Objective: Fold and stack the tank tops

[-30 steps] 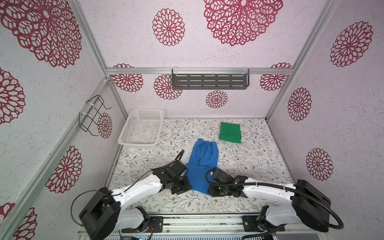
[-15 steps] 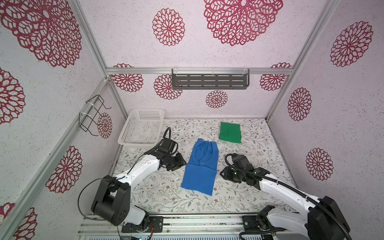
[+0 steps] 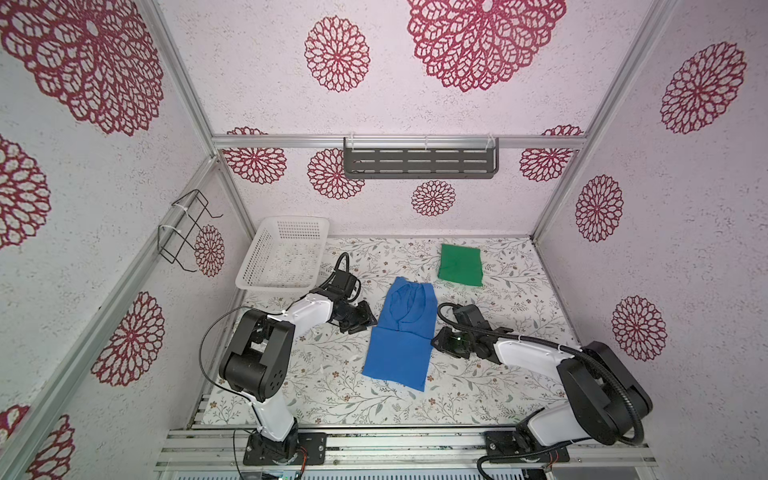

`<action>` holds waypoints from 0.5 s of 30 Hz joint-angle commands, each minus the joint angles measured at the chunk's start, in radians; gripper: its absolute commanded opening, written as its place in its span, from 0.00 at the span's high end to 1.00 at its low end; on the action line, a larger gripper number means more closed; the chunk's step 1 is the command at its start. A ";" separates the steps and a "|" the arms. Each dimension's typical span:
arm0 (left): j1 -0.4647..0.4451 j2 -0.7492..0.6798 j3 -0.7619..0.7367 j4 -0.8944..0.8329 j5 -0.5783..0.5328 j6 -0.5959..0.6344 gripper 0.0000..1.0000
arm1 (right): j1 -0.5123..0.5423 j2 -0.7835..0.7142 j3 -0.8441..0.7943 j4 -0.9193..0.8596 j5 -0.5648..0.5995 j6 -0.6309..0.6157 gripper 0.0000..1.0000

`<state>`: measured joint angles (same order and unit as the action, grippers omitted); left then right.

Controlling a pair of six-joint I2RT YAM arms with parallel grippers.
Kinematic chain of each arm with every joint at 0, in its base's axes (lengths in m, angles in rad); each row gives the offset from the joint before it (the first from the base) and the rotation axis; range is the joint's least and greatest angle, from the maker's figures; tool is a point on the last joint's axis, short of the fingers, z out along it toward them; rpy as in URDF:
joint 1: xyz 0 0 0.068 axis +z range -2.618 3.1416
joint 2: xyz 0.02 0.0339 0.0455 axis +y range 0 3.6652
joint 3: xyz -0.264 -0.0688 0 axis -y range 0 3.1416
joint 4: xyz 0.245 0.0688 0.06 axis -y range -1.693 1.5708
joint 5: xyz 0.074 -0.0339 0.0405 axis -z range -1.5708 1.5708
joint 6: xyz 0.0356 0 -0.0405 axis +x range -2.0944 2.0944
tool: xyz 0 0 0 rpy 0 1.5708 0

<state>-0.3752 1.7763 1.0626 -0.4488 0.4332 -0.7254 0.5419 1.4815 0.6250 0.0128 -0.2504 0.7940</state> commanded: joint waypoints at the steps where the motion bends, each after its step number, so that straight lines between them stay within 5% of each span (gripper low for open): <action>1: 0.006 0.026 -0.015 0.050 0.033 0.013 0.57 | -0.005 0.016 0.028 0.064 -0.035 -0.016 0.66; 15: -0.007 0.081 -0.029 0.108 0.044 -0.028 0.64 | -0.005 0.051 0.042 0.088 -0.056 -0.012 0.79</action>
<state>-0.3771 1.8404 1.0309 -0.3813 0.4629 -0.7486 0.5411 1.5257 0.6266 0.0830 -0.2932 0.7959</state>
